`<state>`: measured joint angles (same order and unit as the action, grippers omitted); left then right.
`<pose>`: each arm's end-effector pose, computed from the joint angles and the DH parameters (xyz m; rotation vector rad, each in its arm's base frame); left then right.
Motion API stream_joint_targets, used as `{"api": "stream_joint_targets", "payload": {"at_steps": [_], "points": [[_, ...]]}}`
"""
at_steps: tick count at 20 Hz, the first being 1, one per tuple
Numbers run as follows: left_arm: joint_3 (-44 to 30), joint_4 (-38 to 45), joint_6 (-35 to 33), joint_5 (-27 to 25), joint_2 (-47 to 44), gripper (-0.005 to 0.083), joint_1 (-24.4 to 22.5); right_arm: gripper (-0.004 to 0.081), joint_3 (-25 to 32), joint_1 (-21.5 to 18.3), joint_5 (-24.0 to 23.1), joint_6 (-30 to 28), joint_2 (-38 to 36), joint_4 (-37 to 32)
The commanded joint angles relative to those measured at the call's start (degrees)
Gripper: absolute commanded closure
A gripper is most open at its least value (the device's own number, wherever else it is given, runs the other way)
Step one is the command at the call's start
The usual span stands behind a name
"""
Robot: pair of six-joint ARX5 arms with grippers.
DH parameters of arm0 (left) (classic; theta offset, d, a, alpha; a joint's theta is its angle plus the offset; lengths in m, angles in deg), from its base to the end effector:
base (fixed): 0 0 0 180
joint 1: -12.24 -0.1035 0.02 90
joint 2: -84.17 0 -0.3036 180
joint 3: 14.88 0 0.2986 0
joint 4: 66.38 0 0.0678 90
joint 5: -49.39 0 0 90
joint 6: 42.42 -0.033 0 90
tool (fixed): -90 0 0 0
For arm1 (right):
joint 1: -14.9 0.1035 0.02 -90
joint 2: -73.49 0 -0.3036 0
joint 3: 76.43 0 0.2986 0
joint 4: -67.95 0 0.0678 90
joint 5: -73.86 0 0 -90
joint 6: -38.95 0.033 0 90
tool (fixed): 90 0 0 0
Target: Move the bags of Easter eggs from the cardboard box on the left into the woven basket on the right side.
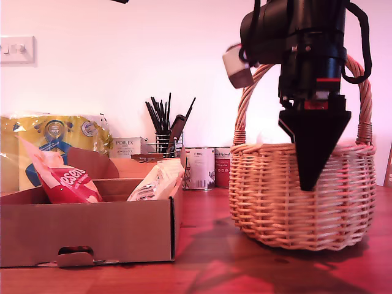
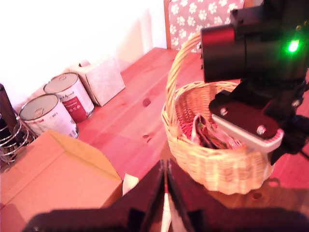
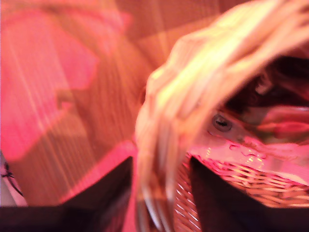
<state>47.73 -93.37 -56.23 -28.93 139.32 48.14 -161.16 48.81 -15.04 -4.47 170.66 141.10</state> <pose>0.1880 -0.1443 0.3579 0.2984 0.2426 -0.8607 0.2961 0.1998 0.2399 -1.0221 1.2249 1.0432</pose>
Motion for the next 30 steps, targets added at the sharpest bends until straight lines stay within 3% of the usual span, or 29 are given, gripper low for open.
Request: {"api": "stream_joint_targets", "payload": {"at_steps": [1, 8, 13, 15, 16, 17, 19, 22, 27, 30], "points": [[-1.2, 0.4, 0.3, 0.1, -0.3, 0.0793, 0.0, 0.0355, 1.0, 1.4, -1.0, 0.3, -1.9, -0.1], [-1.2, 0.5, 0.3, 1.4, -0.3, 0.0793, 0.0, 0.0339, 1.0, 3.9, -6.6, 4.6, -8.9, 1.0], [-1.2, 0.4, 0.3, 1.4, -0.3, 0.0793, -0.5, 0.0308, 1.0, 7.8, -8.2, 13.3, -17.2, 4.1], [-1.2, 0.3, 0.2, 1.4, -0.3, 0.0793, -1.3, 0.0315, 1.0, 9.6, -10.7, 20.8, -21.5, 4.5], [-1.2, 0.0, -0.2, 1.4, -0.3, 0.0793, -1.7, 0.0356, 1.0, 10.4, -10.6, 24.7, -23.7, 4.8], [-1.2, -0.1, -0.2, 1.4, -0.2, 0.0793, -2.1, 0.0458, 1.0, 11.4, -10.2, 28.8, -25.3, 5.0], [-1.2, -0.4, -0.4, 1.4, 0.7, 0.0793, -3.7, 0.0777, 1.0, 12.8, -7.3, 34.8, -28.6, 5.5], [-1.2, 0.1, -2.8, 4.2, 3.8, 0.0793, -6.4, 0.0784, 2.3, 15.6, -7.7, 39.0, -34.9, 0.4], [-1.2, 3.2, -8.4, 9.6, 10.6, 0.0793, -9.4, 0.0784, 15.1, 18.9, -16.1, 45.5, -50.1, -11.8], [-1.2, 6.3, -8.8, 10.6, 15.6, 0.0791, -10.1, 0.0784, 23.5, 19.0, -18.4, 46.4, -59.5, -14.4]]}}
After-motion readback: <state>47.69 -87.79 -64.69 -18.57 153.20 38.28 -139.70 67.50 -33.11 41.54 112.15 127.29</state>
